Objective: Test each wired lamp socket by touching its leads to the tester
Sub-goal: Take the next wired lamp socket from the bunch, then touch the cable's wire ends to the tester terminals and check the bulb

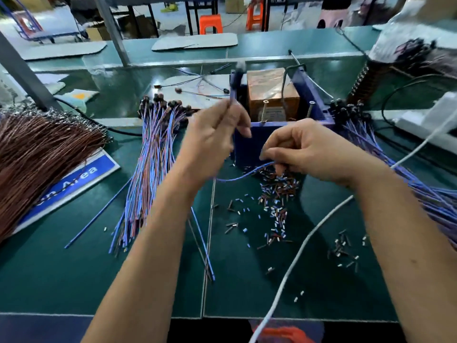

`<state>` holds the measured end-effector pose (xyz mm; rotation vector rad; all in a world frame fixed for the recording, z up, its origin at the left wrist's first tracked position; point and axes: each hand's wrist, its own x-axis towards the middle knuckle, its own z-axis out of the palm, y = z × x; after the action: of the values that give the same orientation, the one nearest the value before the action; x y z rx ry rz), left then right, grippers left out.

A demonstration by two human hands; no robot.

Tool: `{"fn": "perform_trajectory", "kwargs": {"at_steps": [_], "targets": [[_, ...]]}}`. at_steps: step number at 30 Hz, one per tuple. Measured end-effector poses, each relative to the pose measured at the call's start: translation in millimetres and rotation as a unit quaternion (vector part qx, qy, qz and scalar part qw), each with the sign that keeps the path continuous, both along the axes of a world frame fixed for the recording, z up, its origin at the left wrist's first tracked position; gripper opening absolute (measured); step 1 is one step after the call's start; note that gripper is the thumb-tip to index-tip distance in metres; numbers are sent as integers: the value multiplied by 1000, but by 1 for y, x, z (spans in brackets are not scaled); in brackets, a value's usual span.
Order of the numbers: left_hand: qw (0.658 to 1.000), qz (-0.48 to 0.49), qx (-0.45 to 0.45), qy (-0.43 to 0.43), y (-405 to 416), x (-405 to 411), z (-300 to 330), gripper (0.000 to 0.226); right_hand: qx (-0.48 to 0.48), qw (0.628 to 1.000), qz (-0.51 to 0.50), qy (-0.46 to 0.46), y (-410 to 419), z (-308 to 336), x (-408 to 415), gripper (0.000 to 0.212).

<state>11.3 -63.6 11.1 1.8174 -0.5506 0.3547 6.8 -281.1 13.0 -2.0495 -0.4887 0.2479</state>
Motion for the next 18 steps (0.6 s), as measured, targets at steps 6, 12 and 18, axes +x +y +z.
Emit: {"fn": "perform_trajectory", "kwargs": {"at_steps": [6, 12, 18], "targets": [[959, 61, 244, -129, -41, -13, -20, 30, 85, 996, -19, -10, -12, -22, -8, 10], [986, -23, 164, -10, -44, -10, -44, 23, 169, 983, -70, -20, -15, -40, -9, 11], [958, 97, 244, -114, -35, -8, -47, 36, 196, 973, -121, 6, -33, -47, -9, 11]]}}
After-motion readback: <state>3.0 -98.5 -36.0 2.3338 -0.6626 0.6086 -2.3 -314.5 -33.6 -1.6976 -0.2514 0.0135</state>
